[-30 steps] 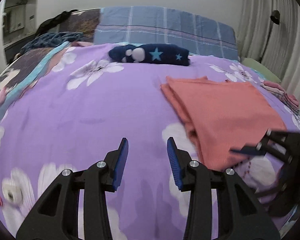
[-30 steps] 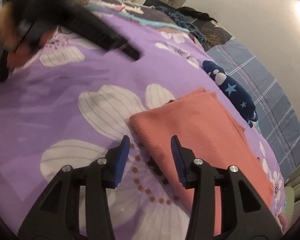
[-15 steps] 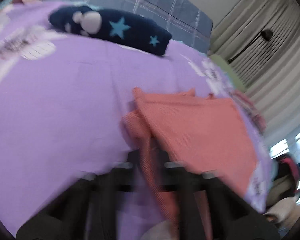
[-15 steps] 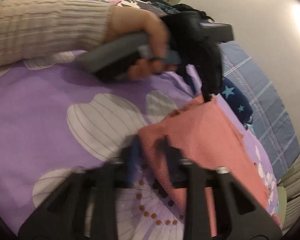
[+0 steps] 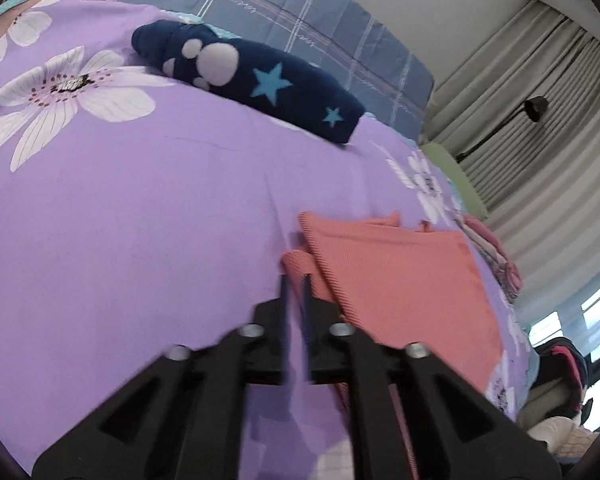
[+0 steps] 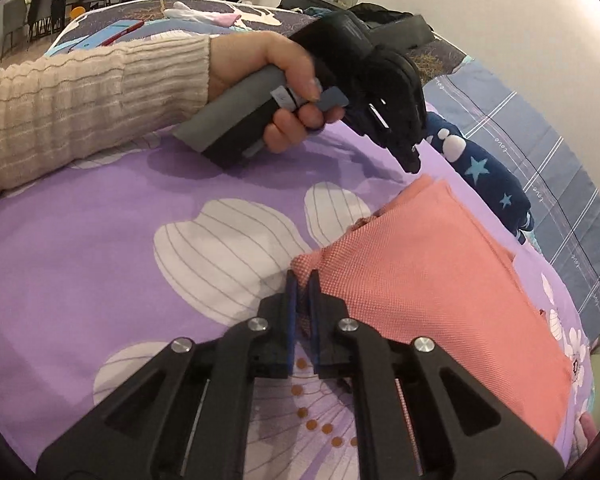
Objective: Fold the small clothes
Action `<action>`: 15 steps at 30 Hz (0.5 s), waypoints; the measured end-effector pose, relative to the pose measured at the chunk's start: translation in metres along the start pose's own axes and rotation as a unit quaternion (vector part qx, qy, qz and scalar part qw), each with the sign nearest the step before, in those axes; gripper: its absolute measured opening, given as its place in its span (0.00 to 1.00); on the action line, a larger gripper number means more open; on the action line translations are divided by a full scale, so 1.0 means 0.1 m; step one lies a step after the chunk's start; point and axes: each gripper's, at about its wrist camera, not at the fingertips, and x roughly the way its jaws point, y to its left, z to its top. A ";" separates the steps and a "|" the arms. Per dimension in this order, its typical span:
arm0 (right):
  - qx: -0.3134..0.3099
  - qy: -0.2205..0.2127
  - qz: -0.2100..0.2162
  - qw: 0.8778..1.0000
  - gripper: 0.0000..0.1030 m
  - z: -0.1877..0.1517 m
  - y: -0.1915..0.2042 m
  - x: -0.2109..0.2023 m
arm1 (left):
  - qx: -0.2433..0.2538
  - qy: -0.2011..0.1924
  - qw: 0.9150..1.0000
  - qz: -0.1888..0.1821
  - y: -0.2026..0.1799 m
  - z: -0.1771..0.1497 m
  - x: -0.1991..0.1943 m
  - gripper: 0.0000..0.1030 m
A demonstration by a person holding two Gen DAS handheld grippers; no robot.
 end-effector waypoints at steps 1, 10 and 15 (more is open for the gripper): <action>0.003 0.000 0.002 1.000 0.06 0.00 -0.02 0.01 | 0.004 -0.001 1.000 -0.014 -0.06 0.00 -0.03 0.43; 0.000 0.008 -0.010 1.000 0.14 -0.01 0.06 -0.07 | 0.044 0.052 0.998 0.007 -0.31 -0.01 0.44 0.47; -0.026 0.024 -0.057 0.998 0.28 -0.11 0.12 -0.11 | 0.022 0.061 0.998 0.006 -0.23 0.12 0.56 0.29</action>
